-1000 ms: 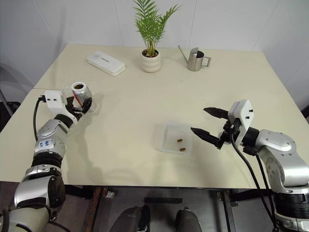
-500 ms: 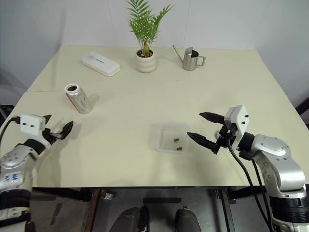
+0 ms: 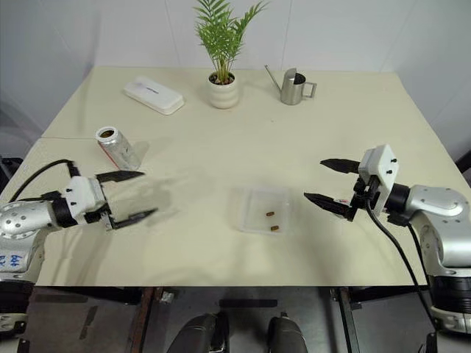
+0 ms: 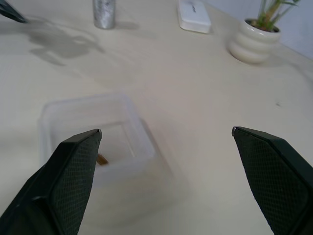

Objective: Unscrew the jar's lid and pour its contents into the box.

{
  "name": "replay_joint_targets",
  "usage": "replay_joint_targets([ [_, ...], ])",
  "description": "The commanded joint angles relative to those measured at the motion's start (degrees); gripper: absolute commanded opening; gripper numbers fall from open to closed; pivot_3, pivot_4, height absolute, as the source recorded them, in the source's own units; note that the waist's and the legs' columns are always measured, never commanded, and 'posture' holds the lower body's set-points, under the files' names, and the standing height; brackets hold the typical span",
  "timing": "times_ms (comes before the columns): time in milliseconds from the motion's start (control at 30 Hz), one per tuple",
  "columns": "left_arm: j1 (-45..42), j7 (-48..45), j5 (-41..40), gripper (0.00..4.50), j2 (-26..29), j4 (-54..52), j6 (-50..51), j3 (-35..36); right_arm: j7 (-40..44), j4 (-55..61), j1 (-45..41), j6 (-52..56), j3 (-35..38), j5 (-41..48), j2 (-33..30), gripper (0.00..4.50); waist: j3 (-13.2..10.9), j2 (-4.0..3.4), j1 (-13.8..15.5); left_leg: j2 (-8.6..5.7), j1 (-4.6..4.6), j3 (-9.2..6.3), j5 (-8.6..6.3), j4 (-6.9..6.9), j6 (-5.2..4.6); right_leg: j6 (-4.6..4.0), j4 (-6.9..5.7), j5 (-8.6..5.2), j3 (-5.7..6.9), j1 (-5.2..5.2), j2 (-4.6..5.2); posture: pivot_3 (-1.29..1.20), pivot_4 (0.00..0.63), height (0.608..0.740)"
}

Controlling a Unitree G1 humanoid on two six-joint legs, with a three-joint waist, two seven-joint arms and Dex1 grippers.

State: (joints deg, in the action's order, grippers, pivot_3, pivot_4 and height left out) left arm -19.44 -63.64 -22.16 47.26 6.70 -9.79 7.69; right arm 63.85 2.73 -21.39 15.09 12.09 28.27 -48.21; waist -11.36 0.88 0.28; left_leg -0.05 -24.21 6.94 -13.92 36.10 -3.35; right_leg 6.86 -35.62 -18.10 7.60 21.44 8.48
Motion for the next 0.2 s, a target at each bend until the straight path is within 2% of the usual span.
replay_joint_targets([
  [33,-1.8,-1.2,-1.7,4.48,-0.3,-1.3,2.7,0.1,0.7,1.9,2.3,-1.2,3.3,1.1,-1.0,4.5,0.0,0.0,-0.2,0.0,0.0,0.0,0.0,0.02,-0.03,0.0,0.01,0.0,0.04,-0.03,0.0,0.0,0.15,0.74],
  [200,-1.8,-1.2,-1.3,4.48,-0.7,-1.0,3.8,0.9,-0.8,5.0,5.8,-1.0,4.2,1.1,-0.3,4.5,0.0,0.0,-0.6,-0.05,0.02,0.21,0.03,0.13,-0.2,0.03,0.02,0.01,0.01,-0.06,0.06,0.0,0.15,0.74],
])
